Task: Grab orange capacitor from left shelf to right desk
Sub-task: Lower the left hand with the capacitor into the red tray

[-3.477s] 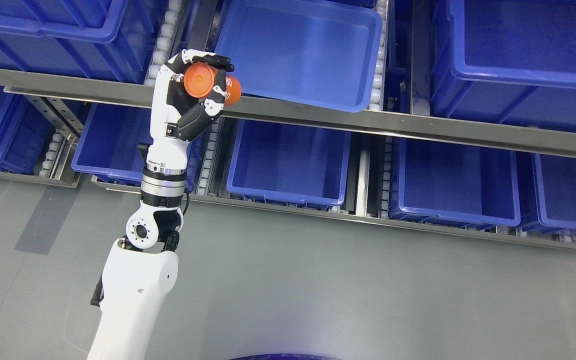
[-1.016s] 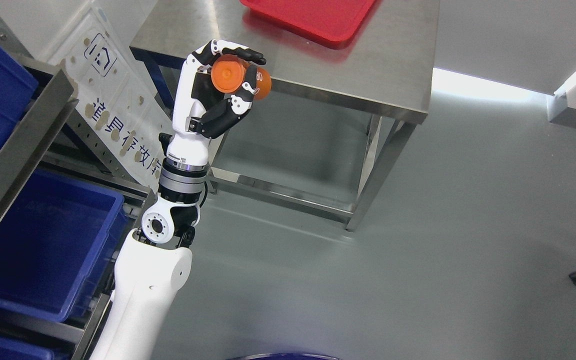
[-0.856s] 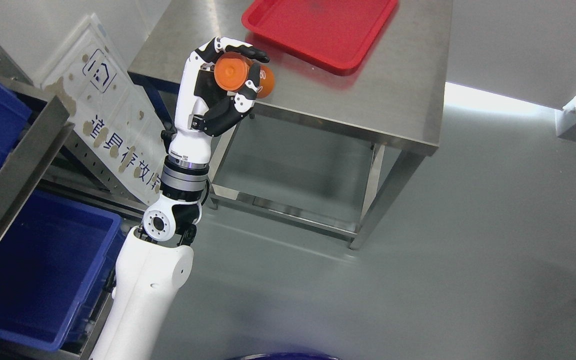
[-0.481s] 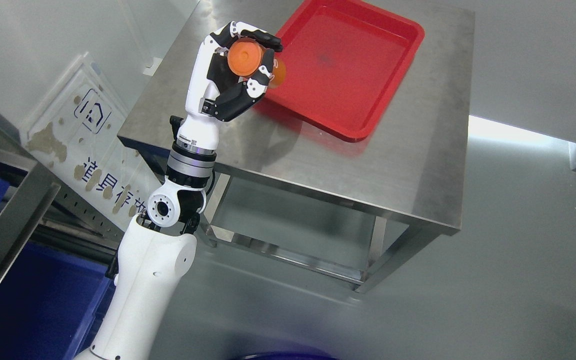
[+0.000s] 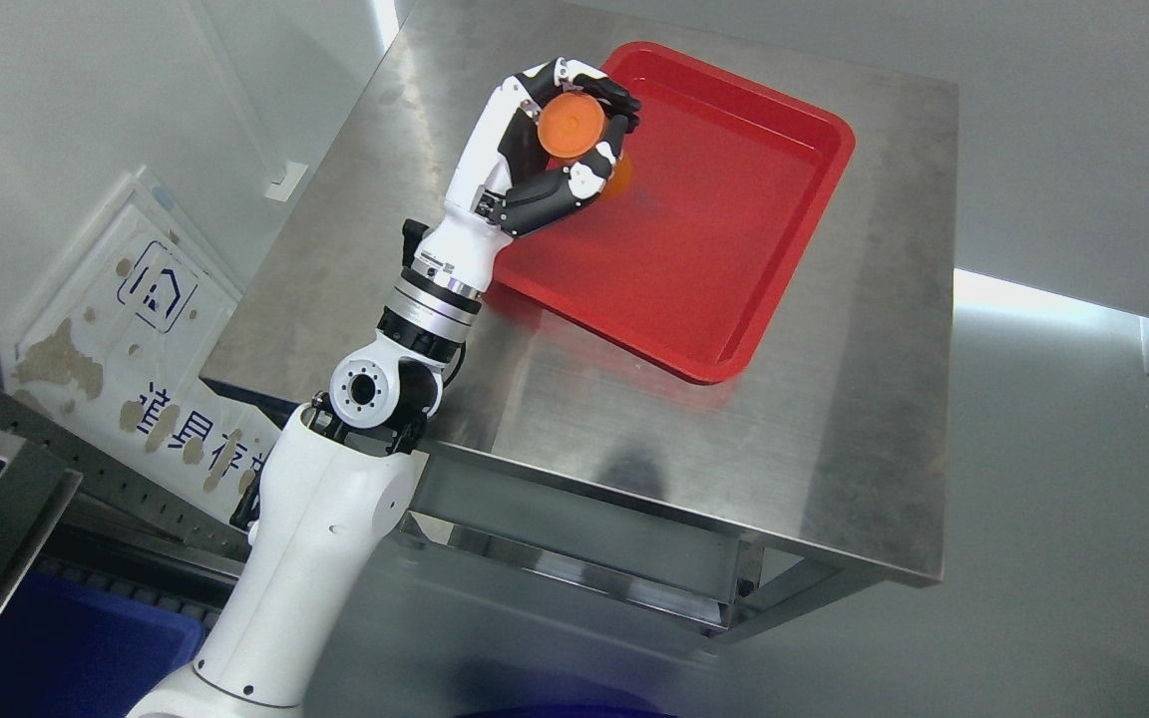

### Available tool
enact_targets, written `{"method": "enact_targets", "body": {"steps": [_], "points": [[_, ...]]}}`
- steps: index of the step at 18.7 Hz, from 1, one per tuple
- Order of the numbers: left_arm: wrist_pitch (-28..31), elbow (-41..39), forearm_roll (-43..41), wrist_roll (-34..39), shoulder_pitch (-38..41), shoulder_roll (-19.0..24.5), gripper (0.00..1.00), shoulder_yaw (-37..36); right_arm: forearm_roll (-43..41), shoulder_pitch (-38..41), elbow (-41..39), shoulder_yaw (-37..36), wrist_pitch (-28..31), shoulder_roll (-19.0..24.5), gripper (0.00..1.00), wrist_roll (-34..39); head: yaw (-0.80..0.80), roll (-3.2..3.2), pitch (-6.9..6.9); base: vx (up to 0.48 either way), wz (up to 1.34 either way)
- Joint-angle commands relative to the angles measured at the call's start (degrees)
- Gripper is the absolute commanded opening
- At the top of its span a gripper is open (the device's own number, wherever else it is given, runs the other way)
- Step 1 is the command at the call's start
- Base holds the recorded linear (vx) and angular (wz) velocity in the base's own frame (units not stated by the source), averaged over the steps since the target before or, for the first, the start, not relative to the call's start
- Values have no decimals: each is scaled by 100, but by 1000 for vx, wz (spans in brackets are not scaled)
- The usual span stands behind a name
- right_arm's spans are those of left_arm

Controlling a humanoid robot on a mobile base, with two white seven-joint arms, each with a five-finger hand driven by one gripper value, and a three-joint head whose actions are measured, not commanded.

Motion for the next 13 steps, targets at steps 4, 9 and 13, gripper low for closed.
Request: {"method": "enact_targets", "body": {"steps": [4, 9, 13], "points": [[166, 910, -233, -32, -84, 100, 3, -835, 26, -8, -193, -62, 0, -100, 100, 3, 0, 0, 0, 116, -35], [157, 927, -234, -15, -417, 100, 4, -1002, 26, -8, -193, -62, 0, -100, 100, 3, 0, 0, 0, 13, 2], [157, 1155, -242, -24, -672, 100, 4, -1081, 26, -8, -193, -62, 0, -100, 100, 3, 0, 0, 0, -8, 20]]}}
